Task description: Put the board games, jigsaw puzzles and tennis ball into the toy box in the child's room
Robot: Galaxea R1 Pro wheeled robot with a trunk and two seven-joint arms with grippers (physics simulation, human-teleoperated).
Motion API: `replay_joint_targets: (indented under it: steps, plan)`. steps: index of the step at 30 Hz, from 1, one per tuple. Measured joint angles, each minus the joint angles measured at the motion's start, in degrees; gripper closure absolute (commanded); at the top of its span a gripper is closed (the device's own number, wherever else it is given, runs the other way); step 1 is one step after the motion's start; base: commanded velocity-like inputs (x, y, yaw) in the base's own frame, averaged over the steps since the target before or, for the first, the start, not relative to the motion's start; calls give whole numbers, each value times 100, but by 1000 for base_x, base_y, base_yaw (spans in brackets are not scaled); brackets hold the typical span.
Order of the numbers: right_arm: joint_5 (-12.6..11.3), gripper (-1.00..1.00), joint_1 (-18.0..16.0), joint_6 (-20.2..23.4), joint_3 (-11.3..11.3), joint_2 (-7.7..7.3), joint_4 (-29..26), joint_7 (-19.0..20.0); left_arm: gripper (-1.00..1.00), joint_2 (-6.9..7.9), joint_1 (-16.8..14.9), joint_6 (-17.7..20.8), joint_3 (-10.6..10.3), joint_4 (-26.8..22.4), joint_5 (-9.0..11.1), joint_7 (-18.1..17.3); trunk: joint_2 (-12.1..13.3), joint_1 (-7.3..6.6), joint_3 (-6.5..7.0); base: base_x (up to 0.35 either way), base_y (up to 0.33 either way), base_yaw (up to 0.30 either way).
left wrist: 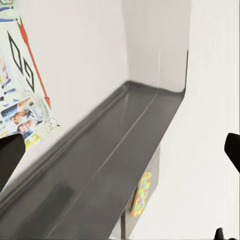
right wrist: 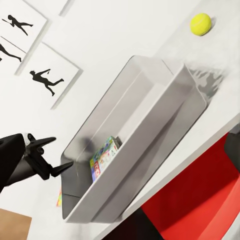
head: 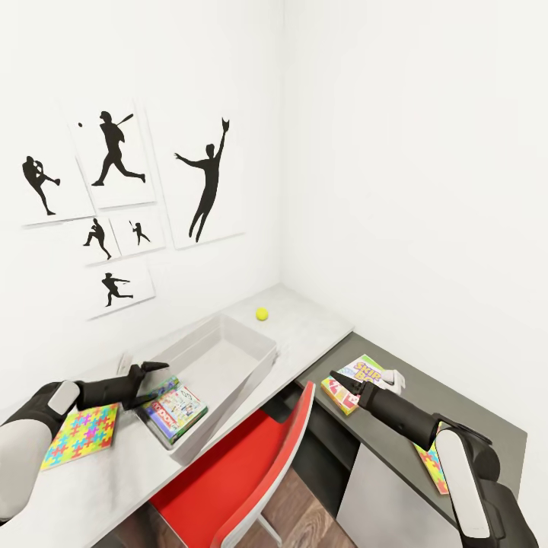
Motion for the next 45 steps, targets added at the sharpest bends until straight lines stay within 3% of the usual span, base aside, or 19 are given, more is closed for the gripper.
replay_joint_targets:
  steps: [2, 12, 16, 18, 22, 25, 28, 33, 38, 45]
  plan:
    - [0, -100, 0, 1, 1, 0, 0, 0, -100, 13, 2, 2, -19, -10, -5, -270, 0, 0, 0, 0, 0, 0]
    - [0, -100, 0, 1, 6, 3, 0, 0, -100, 43, 1, 8, -55, -79, -27, -907, 0, 0, 0, 0, 0, 0]
    - [0, -100, 0, 1, 5, 0, 0, 0, -100, 67, 8, 8, -200, -244, -32, -1314, 0, 0, 0, 0, 0, 0]
    - [0, -100, 0, 1, 6, -1, 0, 0, -100, 91, 20, 8, -387, -513, -32, -1612, 0, 0, 0, 0, 0, 0]
    - [0, -100, 0, -3, 1, -1, -1, 2, -100, 216, 202, -4, -1072, -1827, -84, -2909, -1, -1, 0, 0, 0, 0]
    - [0, -100, 0, -2, 0, -5, -4, 1, -100, 415, 782, -139, -1421, -2937, -128, -3844, -1, -1, 0, 0, 0, 0]
    - [0, -100, 0, -3, 1, -6, -4, 6, -100, 497, 1298, -394, -1501, -3679, -133, -4312, -1, 0, -1, 0, 0, 0]
    - [-10, -100, 0, -141, -3, -15, -10, 55, -100, 548, 1748, -657, -1507, -4121, -121, -4689, 0, 0, 0, 0, 0, 0]
    - [-39, -100, -8, -432, -17, -53, -24, 77, -100, 556, 1838, -713, -1499, -4241, -109, -4909, 0, 1, 0, -55, 19, 0]
    - [-63, -100, -12, -513, 12, -16, -24, 82, -100, 566, 1857, -730, -1480, -4270, -115, -4976, 0, 1, 0, -135, 141, 0]
